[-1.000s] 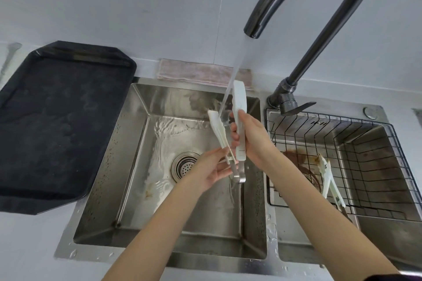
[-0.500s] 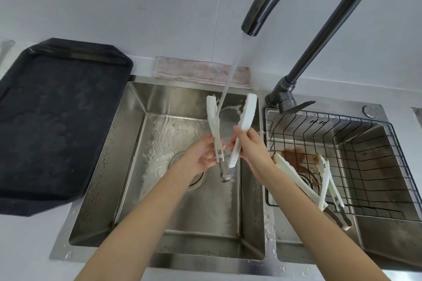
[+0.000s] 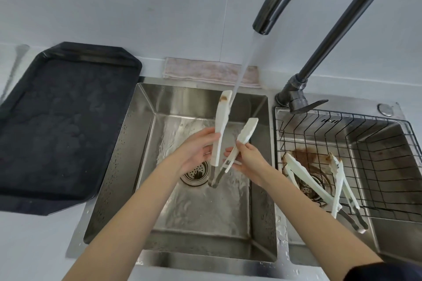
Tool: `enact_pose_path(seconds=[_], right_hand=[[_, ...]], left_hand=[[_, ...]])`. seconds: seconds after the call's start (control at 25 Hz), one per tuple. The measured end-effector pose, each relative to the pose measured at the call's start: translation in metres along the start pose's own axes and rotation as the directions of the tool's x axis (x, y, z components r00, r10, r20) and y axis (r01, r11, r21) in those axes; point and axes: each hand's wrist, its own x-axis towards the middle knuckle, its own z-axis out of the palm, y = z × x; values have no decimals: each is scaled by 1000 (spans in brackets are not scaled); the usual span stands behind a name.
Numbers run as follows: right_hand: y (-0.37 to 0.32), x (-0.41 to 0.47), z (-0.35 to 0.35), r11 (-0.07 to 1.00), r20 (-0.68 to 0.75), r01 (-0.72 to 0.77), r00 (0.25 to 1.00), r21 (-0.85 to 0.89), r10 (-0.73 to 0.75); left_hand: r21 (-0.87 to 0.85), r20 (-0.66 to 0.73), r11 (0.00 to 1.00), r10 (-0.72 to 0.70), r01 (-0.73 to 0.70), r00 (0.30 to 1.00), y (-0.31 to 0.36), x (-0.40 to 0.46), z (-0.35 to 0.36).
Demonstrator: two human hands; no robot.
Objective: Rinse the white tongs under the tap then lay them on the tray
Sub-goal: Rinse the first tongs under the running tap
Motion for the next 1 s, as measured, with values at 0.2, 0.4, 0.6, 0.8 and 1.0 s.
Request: enact_pose_path(seconds=[0.2,0.4,0.6,0.8,1.0], right_hand=[[6,5,3,998,89,-58,994,-6,58],[10,5,-5,999,119,-48,992,-25,50],[16,7,-11,995,65,-23,997,-99,30],[15,-1,-12,995,33,-39,999,87,36],[6,-13,-7,982,-156,52,984,-184,-81]], left_hand=[[4,21,1000,27,-27,999,6,8,15],[-69,34,998,19,-17,999,5,10,33],[21,-98,1000,-3,5,995,10,14,47],[-169,-35,980,101,-105,994,22,21,64],[-197,-134,974,86,-112,987,34,25,63]])
